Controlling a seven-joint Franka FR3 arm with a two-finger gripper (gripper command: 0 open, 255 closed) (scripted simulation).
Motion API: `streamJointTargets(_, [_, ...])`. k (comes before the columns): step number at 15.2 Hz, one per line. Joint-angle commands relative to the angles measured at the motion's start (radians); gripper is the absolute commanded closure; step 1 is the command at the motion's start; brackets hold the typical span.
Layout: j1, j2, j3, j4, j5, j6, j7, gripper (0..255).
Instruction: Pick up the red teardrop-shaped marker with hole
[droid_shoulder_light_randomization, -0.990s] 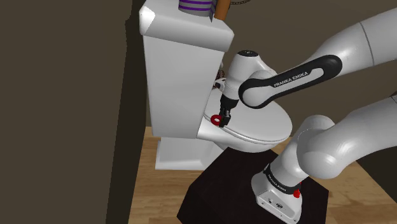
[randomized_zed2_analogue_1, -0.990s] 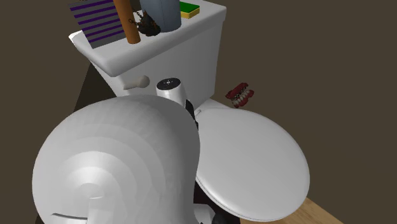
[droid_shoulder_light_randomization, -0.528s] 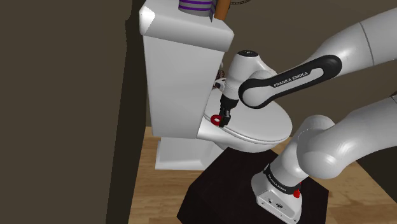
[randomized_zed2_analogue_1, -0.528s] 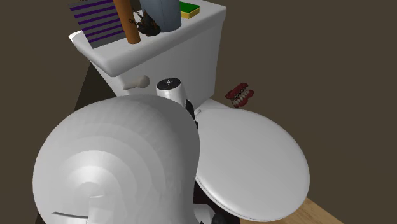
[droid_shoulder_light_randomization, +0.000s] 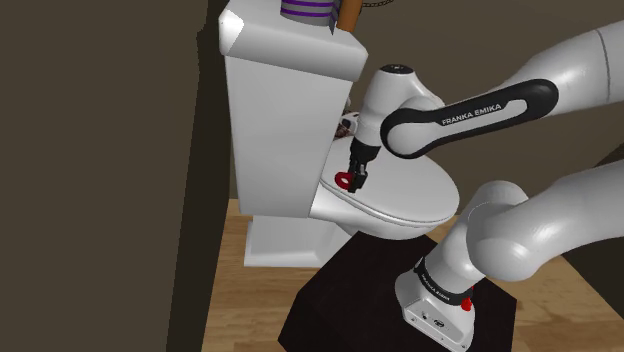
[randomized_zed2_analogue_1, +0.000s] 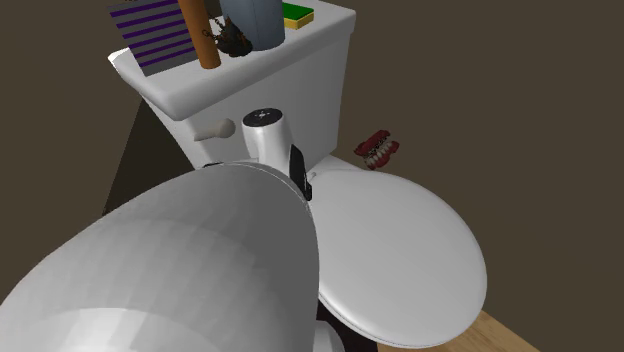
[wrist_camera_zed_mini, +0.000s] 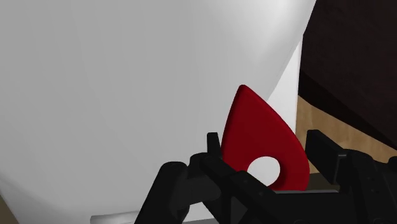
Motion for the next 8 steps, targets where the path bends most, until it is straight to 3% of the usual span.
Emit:
streamJointTargets(1, [0.002,-0.022,0.003,0.013,0.005,-0.036,-0.003,255])
streamJointTargets(8, [0.008,-0.091,0.014,0.069,0.021,-0.16,-0.014,255])
